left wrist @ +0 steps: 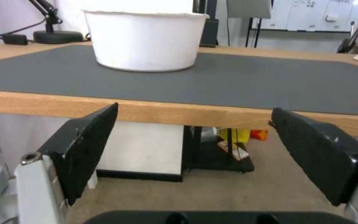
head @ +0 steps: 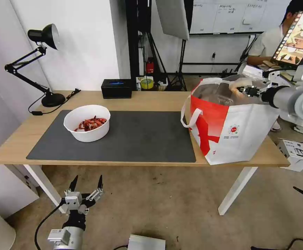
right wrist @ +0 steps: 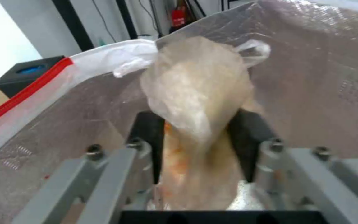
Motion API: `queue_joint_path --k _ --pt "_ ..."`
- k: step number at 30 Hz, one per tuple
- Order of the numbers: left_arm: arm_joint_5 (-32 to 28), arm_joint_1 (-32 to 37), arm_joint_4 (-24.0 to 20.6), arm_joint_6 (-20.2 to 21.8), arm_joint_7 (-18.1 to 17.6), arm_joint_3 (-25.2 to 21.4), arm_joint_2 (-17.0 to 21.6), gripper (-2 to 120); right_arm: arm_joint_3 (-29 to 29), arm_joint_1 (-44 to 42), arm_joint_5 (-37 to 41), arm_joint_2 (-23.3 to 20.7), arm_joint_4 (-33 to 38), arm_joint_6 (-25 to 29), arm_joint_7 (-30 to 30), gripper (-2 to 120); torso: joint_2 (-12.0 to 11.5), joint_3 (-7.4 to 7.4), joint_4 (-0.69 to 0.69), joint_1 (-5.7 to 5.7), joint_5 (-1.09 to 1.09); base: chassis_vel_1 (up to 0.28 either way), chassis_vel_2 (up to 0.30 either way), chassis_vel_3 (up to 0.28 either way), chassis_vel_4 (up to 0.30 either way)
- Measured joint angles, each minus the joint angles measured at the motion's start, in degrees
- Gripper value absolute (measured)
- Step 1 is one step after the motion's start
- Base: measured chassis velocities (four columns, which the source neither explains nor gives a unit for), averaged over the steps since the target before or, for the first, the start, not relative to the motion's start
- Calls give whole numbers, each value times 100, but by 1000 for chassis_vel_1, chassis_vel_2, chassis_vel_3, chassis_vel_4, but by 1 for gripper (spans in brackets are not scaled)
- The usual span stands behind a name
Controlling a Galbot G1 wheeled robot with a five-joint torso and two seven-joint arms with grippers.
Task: Pick up the trash from the table and place it into the takeout bag.
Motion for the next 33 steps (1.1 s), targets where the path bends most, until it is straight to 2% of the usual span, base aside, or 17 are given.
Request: queue_joint_path --k 1,3,4,7,8,10,11,14,17,23,26,27,30,31,33 --pt "-9 -10 4 1 0 -11 1 100 14 -19 -22 28 27 1 -5 45 0 0 0 0 0 0 0 0 0" --pt "-35 -24 14 3 0 -41 11 100 40 -40 -51 78 45 5 -5 53 0 0 0 0 0 0 0 0 0" --pt "-35 -24 14 3 0 -41 11 100 40 -40 -51 78 45 5 -5 53 0 0 0 0 0 0 0 0 0" --pt "-94 -68 32 13 1 -104 40 100 141 -78 -77 144 72 29 -15 68 0 0 0 0 0 0 0 0 0" --pt "-94 -68 32 13 1 -104 40 100 141 -78 -77 144 72 29 -15 68 0 0 0 0 0 0 0 0 0" --pt "-126 -107 41 28 1 -140 72 100 237 -140 -86 154 121 52 -43 78 0 0 0 0 0 0 0 0 0" --pt "-126 -107 41 28 1 -140 72 100 237 -140 -86 154 121 52 -43 78 0 0 0 0 0 0 0 0 0" --pt "-165 -137 39 85 1 -153 90 100 346 -265 -189 160 199 192 -146 93 0 0 0 0 0 0 0 0 0" --pt "-174 -154 24 115 1 -153 104 100 426 -352 -225 174 271 279 -172 99 0 0 0 0 0 0 0 0 0" --pt "-197 -197 -12 140 1 -153 131 100 575 -548 -391 193 441 641 -372 100 0 0 0 0 -1 0 0 0 0" --pt "-206 -185 -46 146 2 -149 164 100 726 -878 -818 243 705 1339 -743 100 0 0 1 0 0 0 0 0 0" --pt "-206 -185 -46 146 2 -149 164 100 726 -878 -818 243 705 1339 -743 100 0 0 1 0 0 0 0 0 0" --pt "-283 -179 -98 157 2 -163 217 100 882 -1348 -1477 252 1027 2115 -1213 100 0 0 0 0 -1 0 0 0 0" --pt "-283 -179 -98 157 2 -163 217 100 882 -1348 -1477 252 1027 2115 -1213 100 0 0 0 0 -1 0 0 0 0" --pt "-326 -177 -122 161 2 -186 266 100 957 -1606 -1797 260 1239 2454 -1420 100 0 0 -1 -1 0 0 0 0 0"
